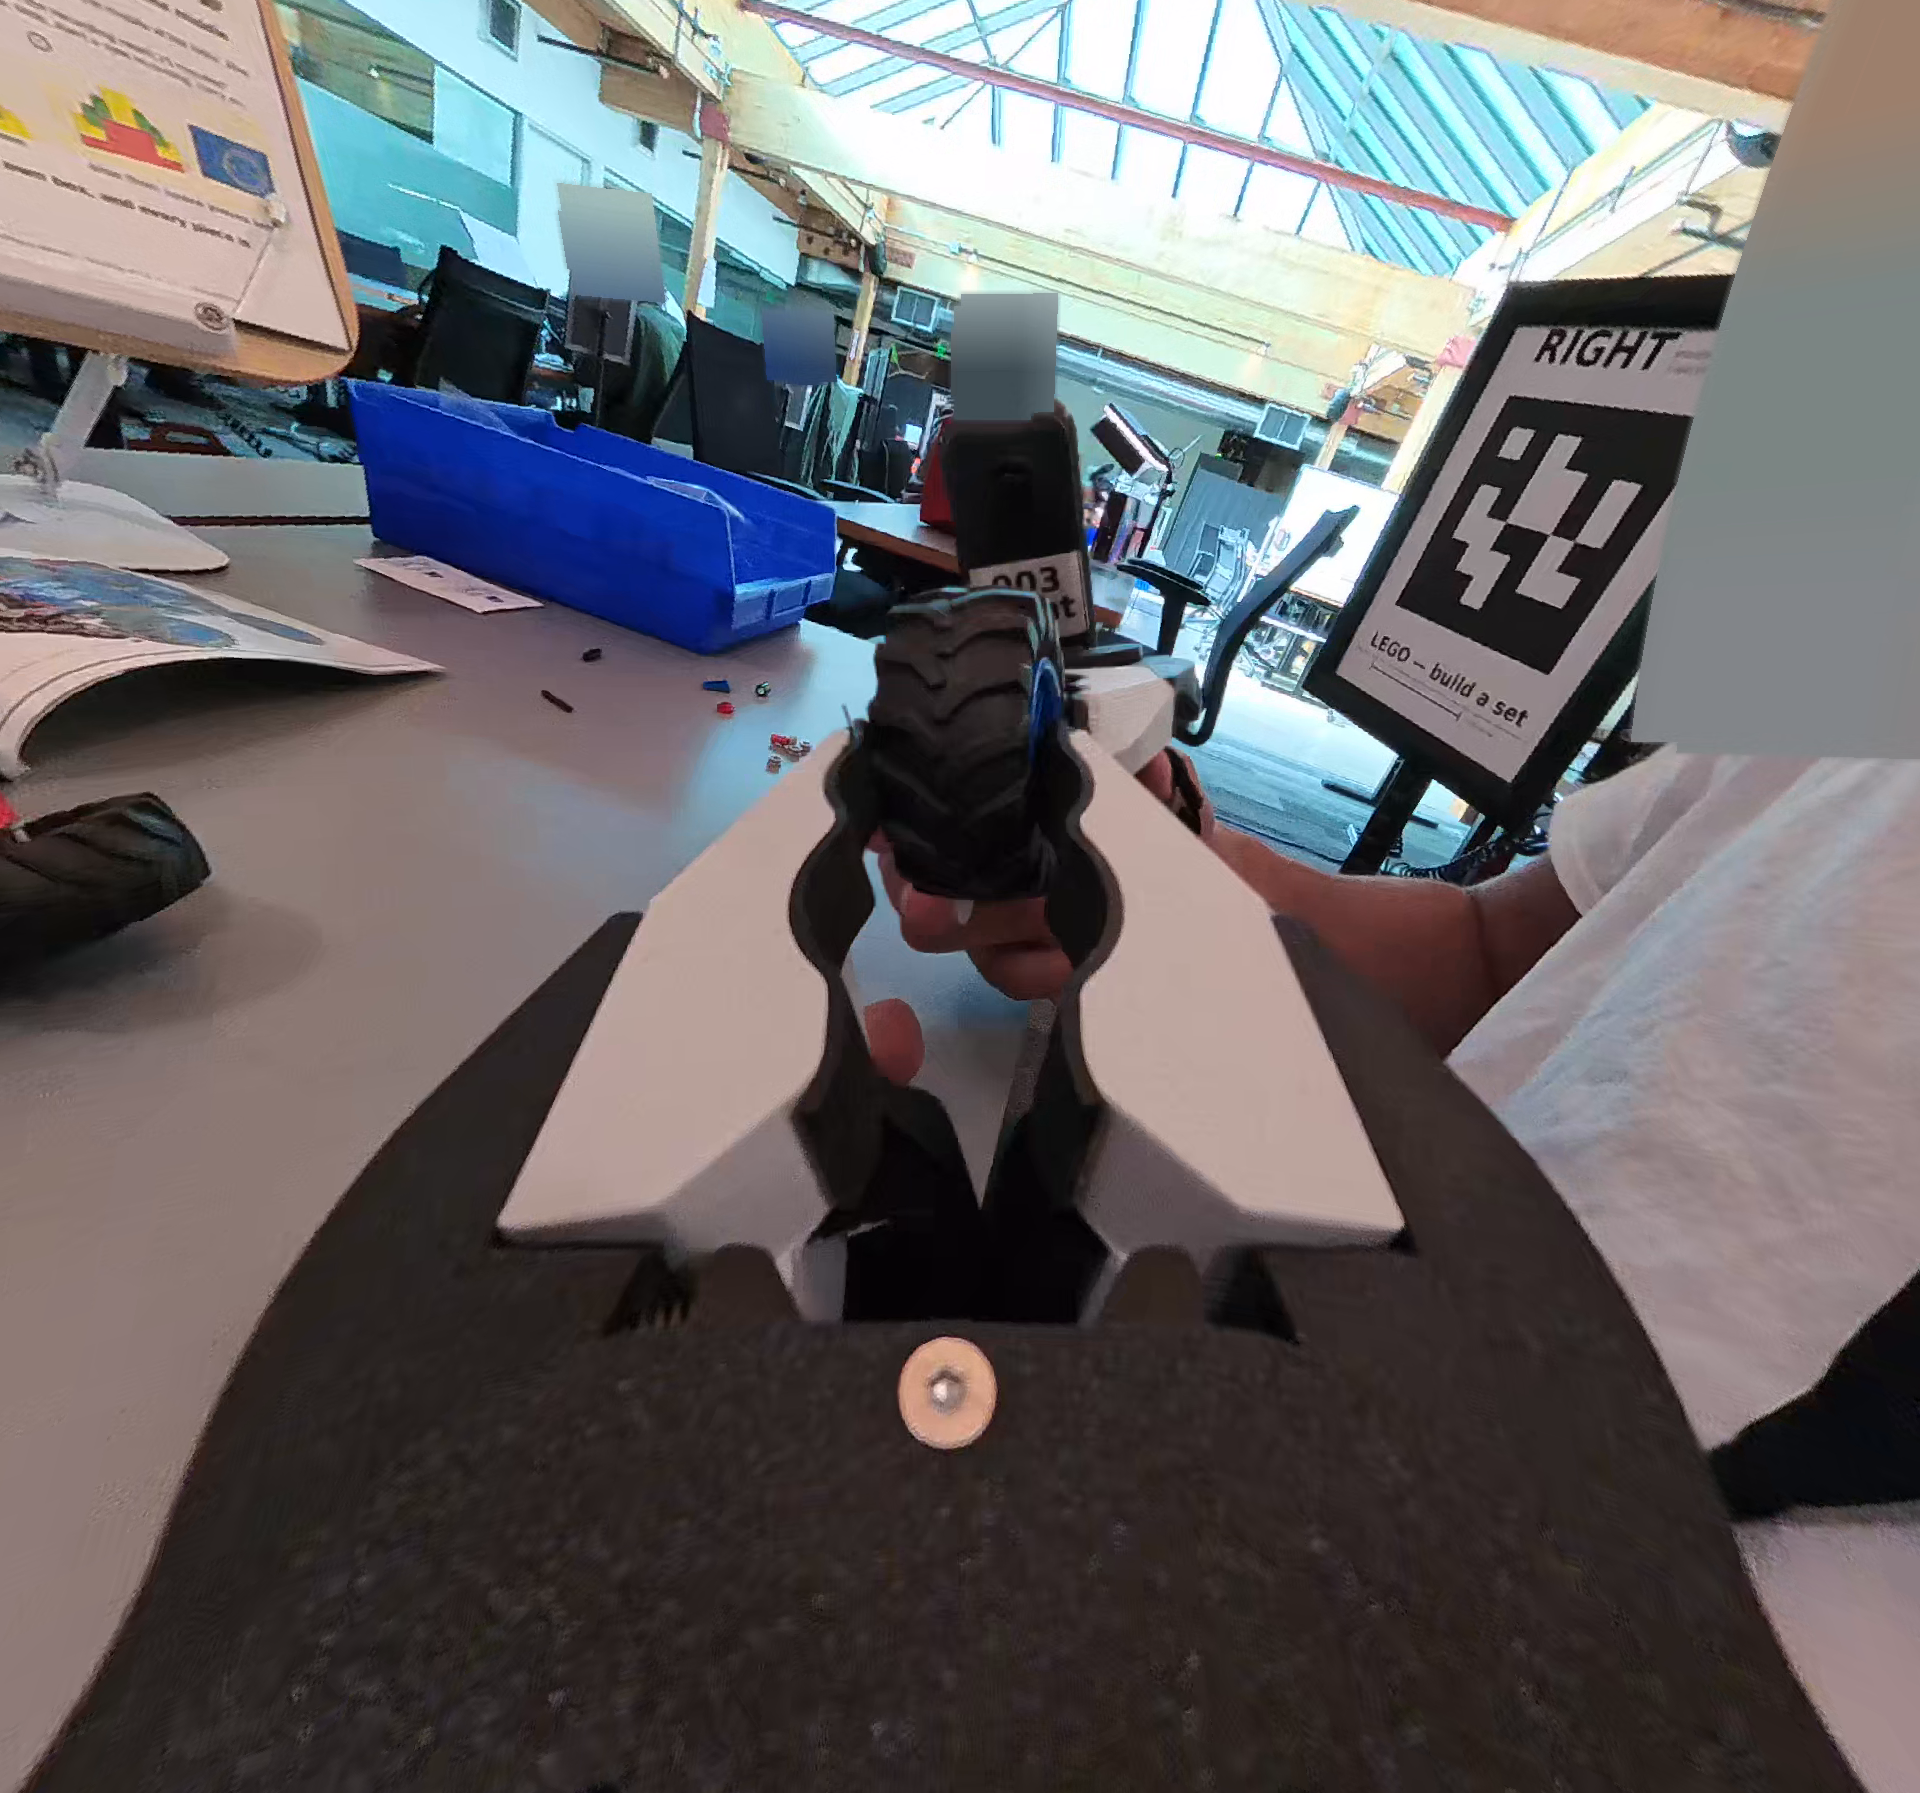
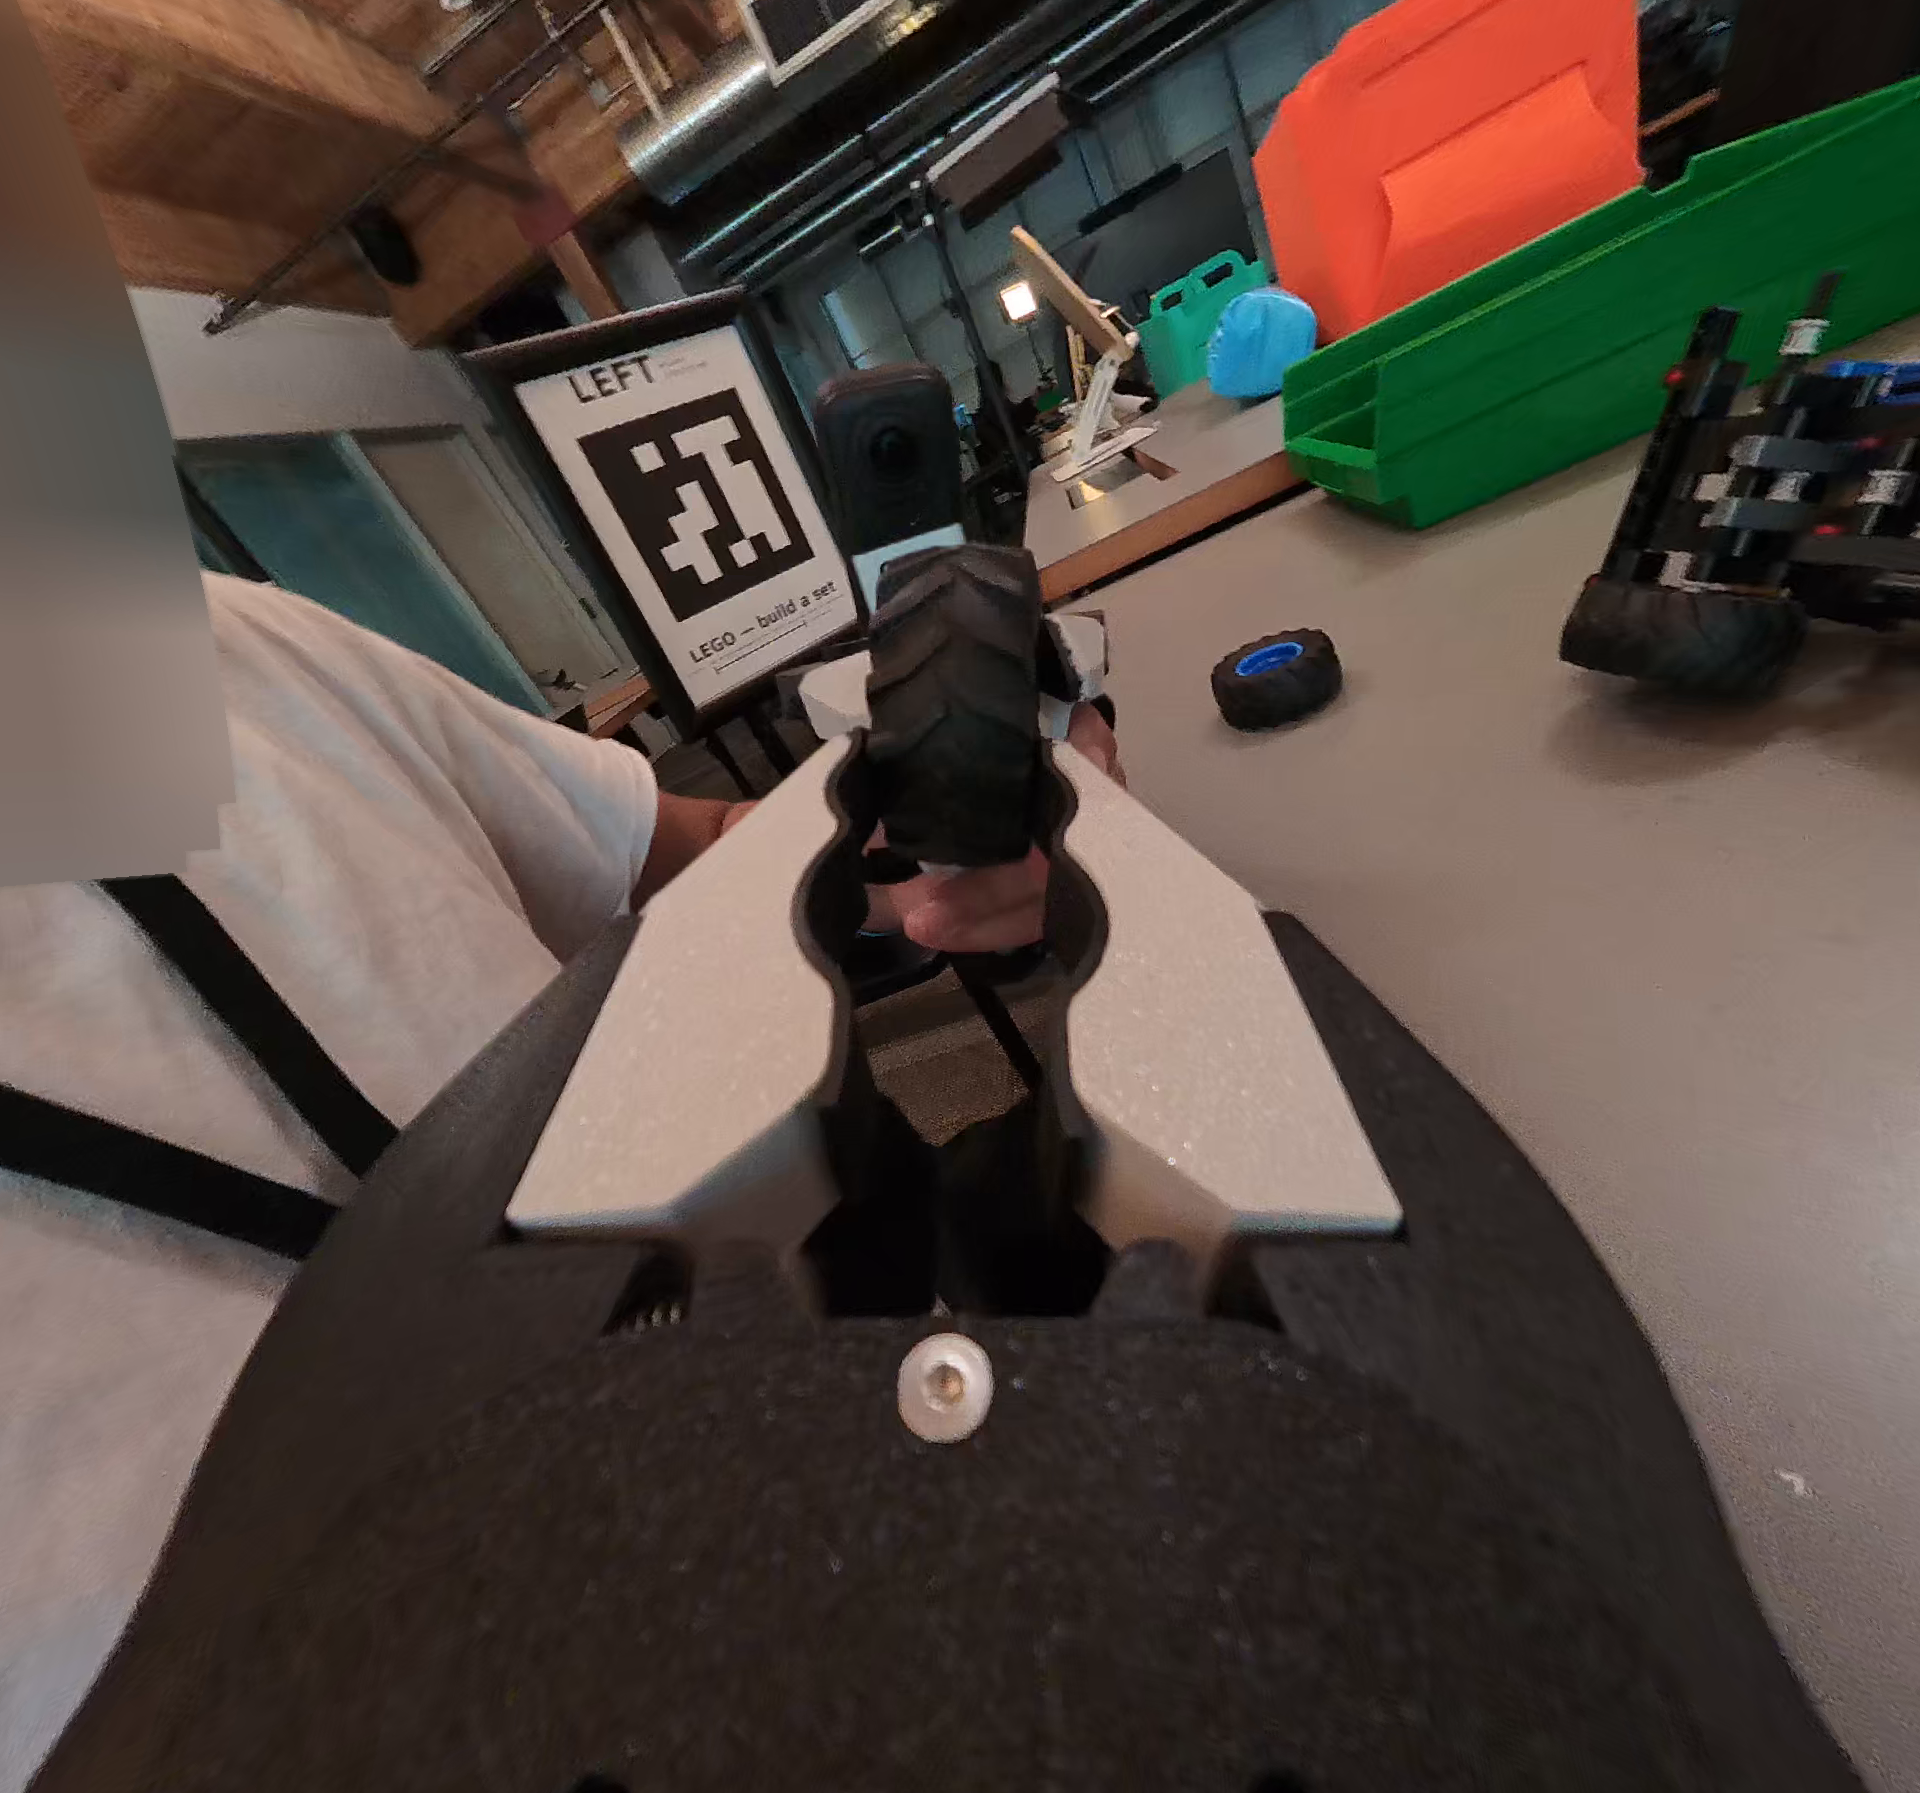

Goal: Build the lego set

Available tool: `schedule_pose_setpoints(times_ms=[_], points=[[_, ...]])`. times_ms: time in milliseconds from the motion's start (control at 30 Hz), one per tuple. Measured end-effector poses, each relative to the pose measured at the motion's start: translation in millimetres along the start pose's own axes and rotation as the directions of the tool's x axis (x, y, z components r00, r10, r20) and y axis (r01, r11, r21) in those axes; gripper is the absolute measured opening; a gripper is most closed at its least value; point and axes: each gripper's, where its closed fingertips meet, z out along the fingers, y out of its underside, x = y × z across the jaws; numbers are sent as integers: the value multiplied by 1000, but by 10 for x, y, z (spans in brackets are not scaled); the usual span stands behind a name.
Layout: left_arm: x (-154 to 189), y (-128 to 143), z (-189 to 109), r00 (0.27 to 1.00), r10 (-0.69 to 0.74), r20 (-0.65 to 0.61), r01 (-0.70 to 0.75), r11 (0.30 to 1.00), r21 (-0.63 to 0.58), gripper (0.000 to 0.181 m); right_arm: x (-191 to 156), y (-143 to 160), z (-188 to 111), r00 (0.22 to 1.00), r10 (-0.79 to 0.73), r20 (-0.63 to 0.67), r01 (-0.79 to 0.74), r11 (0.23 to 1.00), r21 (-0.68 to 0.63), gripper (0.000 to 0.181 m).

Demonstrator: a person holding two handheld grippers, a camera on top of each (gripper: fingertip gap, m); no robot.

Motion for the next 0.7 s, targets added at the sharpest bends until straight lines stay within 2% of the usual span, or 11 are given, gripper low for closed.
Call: schedule_pose_setpoints(times_ms=[133, 233, 333, 500, 567, 700], points=[[-120, 25, -4, 997, -32, 74, 33, 999, -4, 29, 104, 1, -8, 996, 55, -72, -54, 998, 16, 27], [-121, -11, -9, 993, 25, 118, -25, 1000, 2, 29, 96, -24, -8, 994, 44, -101, -42, 999, 27, 26], [-128, -17, -1, 991, -5, 133, 4, 1000, 6, 29, 107, -34, -16, 992, 51, -114, -48, 998, 29, 26], [22, -24, -3, 997, -73, -3, 73, 997, -22, 29, -17, -30, -45, 993, 115, 23, -115, 993, -22, 27], [40, 7, -33, 989, -130, -66, 126, 990, -65, 28, -2, 23, -50, 995, 100, 8, -100, 993, -66, 27], [-59, 108, -62, 995, -93, -28, 89, 989, -116, 28, 102, 106, -60, 992, 100, -73, -109, 986, -123, 26]])
